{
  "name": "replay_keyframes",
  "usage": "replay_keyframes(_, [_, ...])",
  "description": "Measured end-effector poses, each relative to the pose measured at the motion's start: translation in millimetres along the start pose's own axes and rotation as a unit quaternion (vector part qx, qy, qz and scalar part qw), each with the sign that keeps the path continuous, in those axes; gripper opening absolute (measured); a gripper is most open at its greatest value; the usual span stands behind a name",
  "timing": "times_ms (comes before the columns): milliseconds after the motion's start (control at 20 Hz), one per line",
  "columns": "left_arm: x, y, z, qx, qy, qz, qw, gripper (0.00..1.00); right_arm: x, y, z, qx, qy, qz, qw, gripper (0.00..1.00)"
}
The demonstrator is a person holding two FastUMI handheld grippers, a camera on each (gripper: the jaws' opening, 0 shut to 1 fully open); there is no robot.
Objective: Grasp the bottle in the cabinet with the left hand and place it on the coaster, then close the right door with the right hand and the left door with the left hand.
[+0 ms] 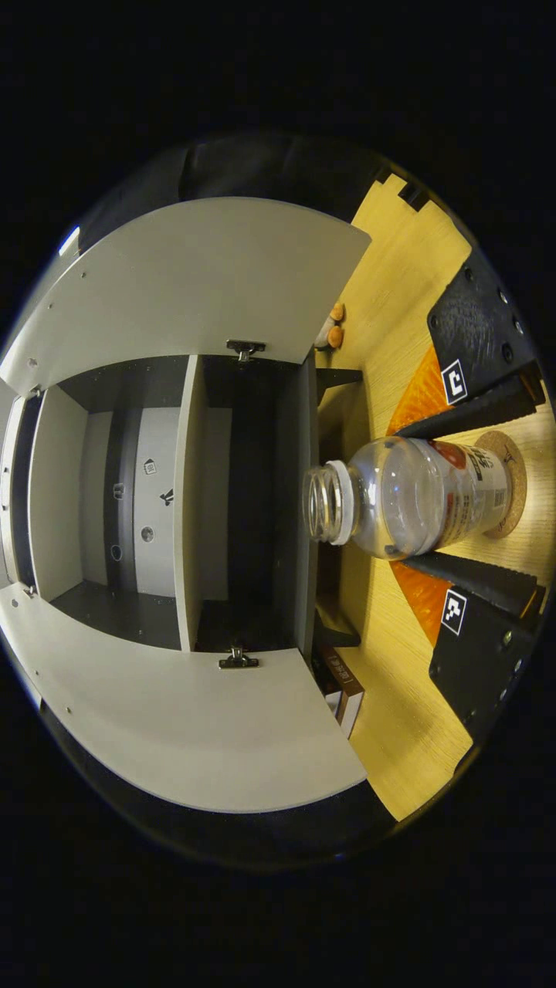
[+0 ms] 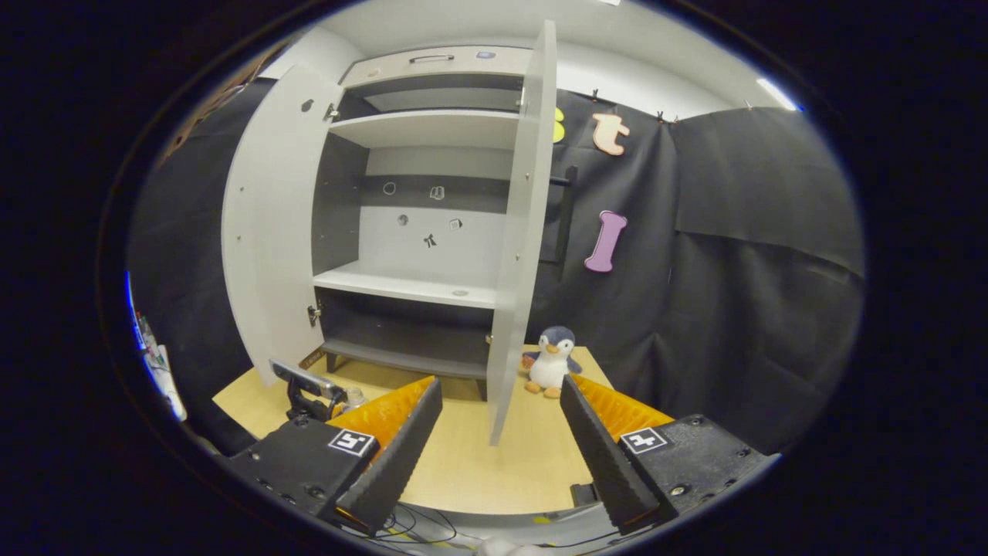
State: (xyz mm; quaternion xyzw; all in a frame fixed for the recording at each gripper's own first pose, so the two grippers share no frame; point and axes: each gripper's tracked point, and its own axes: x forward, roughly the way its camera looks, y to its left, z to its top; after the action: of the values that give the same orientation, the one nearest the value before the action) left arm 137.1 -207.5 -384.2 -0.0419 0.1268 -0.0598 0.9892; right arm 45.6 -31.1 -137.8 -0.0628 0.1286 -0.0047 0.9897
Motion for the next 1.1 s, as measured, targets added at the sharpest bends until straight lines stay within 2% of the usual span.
replay_keyframes(100, [-2,-3,-4,0.017,-0.006,0.0,1.0,0.74,1,-2,1,0.001,0.0,0.0,1.0,1.0])
replay_keyframes(250, [-7,-4,-46,0.026,0.047,0.0,0.999,0.78,0,-7,0,-0.001,0.0,-0.002,1.0,1.0])
replay_keyframes(350, [-8,-1,-51,0.026,0.047,0.001,0.999,0.82,-1,-12,0,-0.004,-0.001,-0.005,1.0,0.99])
replay_keyframes(650, [-9,5,-31,0.022,0.018,0.008,1.0,0.97,-4,-13,-2,-0.003,0.0,-0.001,1.0,0.98])
replay_keyframes(900, [-21,3,-6,0.036,-0.002,0.005,0.999,0.96,-10,-14,6,-0.001,-0.011,0.002,1.0,1.0])
replay_keyframes(1100, [-40,13,26,0.036,-0.008,0.014,0.999,0.96,-17,-18,25,0.008,-0.03,0.001,1.0,0.98])
